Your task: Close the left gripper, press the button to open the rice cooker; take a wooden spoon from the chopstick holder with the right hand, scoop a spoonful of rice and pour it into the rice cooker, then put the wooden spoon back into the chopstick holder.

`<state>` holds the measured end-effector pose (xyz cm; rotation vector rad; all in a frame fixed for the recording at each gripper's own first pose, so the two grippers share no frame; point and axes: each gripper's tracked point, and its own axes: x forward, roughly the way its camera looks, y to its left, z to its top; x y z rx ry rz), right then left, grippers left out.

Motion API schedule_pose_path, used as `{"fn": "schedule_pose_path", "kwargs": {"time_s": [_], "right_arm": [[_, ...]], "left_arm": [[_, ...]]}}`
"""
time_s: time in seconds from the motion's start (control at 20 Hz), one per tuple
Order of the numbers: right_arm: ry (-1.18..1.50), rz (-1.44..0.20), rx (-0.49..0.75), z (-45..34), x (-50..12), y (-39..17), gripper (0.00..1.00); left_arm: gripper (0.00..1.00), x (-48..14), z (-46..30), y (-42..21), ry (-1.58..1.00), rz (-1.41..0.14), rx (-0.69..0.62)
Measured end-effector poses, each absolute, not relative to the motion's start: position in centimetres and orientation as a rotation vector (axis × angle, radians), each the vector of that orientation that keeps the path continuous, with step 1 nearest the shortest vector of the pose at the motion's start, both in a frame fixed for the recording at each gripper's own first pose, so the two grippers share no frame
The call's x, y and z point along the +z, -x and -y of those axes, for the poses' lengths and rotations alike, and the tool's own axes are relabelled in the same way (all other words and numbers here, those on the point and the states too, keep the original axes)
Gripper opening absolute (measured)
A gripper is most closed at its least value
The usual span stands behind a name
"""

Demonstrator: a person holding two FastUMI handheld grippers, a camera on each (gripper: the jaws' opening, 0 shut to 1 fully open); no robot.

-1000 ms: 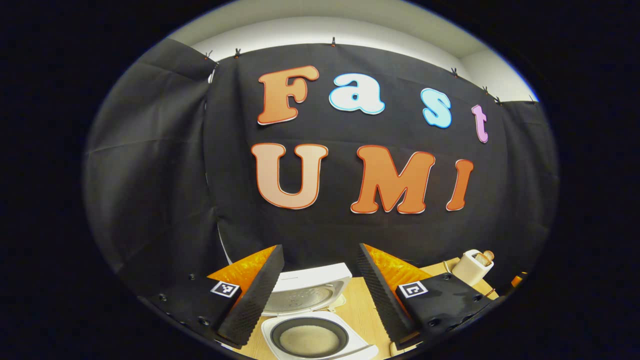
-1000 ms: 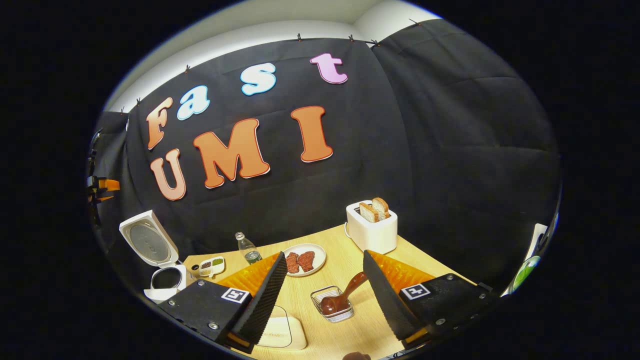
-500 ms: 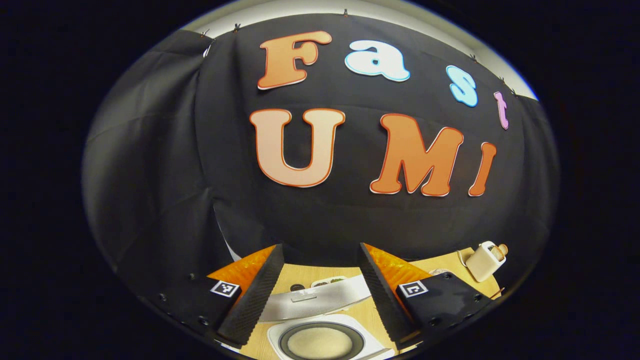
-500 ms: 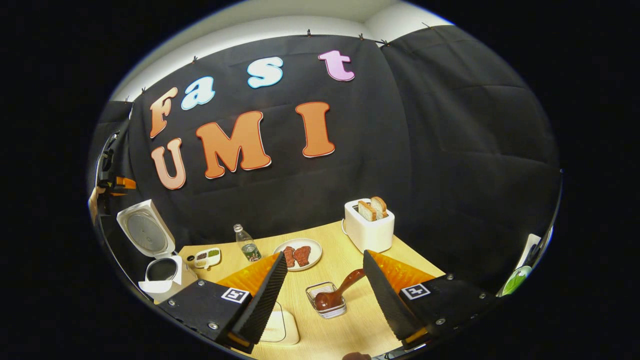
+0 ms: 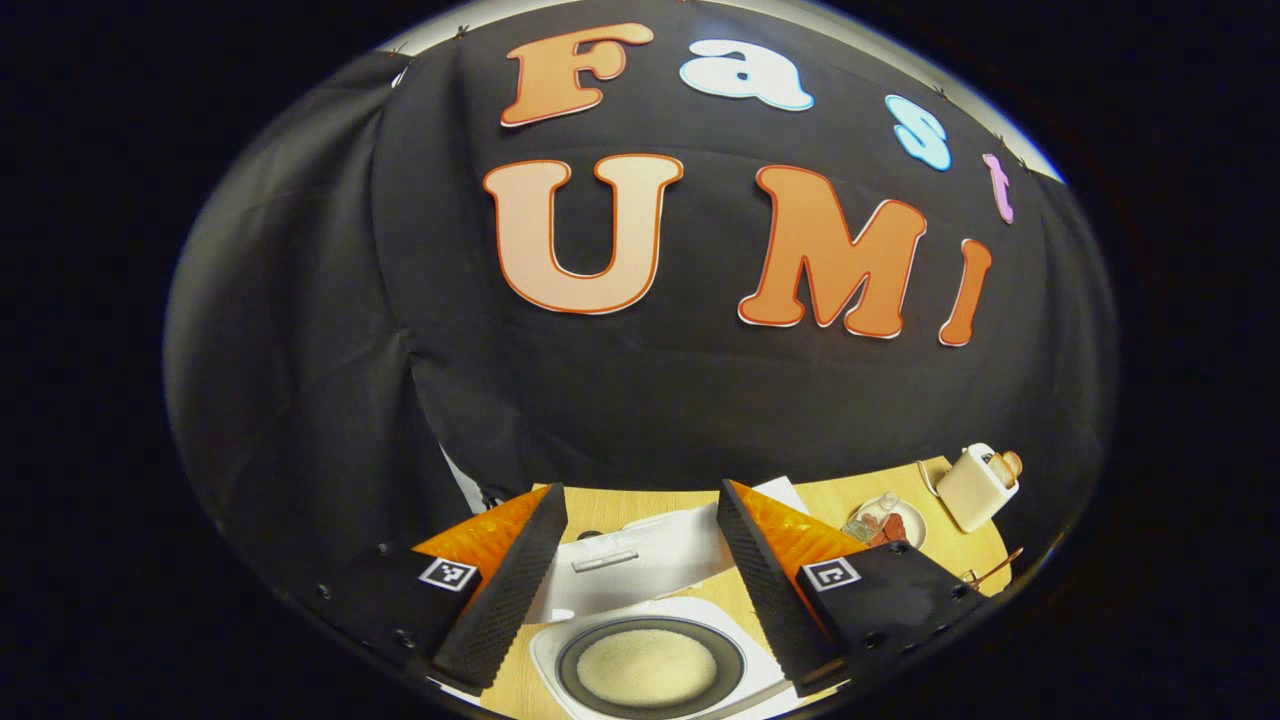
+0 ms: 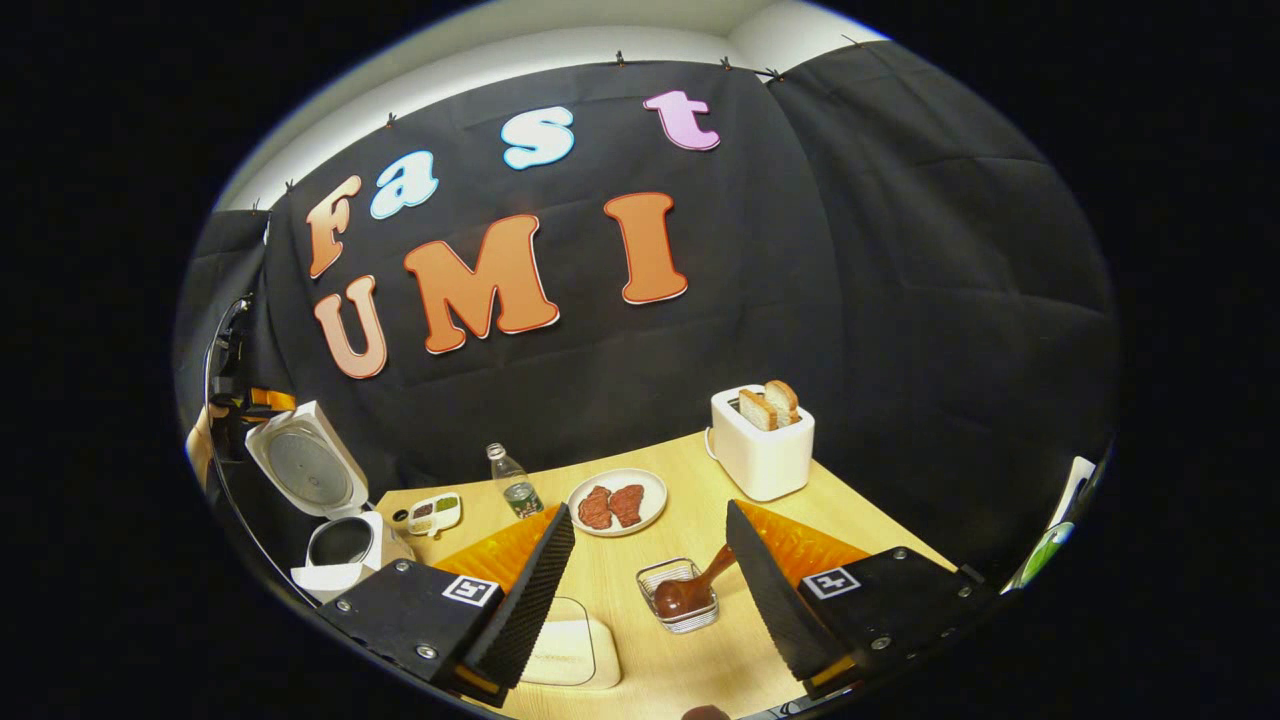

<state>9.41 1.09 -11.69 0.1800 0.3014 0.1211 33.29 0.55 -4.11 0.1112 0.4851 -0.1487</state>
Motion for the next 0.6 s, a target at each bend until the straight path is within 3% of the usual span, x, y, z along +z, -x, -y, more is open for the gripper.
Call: {"fn": "schedule_pose_path", "kwargs": {"time_s": [0.3,0.6], "right_arm": [[-0.141,-0.282,0.182,-2.7,-11.0,-8.8,0.95],[-0.151,-0.284,0.255,-5.1,-11.4,-8.7,0.95]], "left_arm": [[1.0,-5.9,1.1,-27.8,-0.121,-0.531,-0.192],[1.0,-11.9,2.3,-19.8,-0.076,-0.627,-0.247]]}}
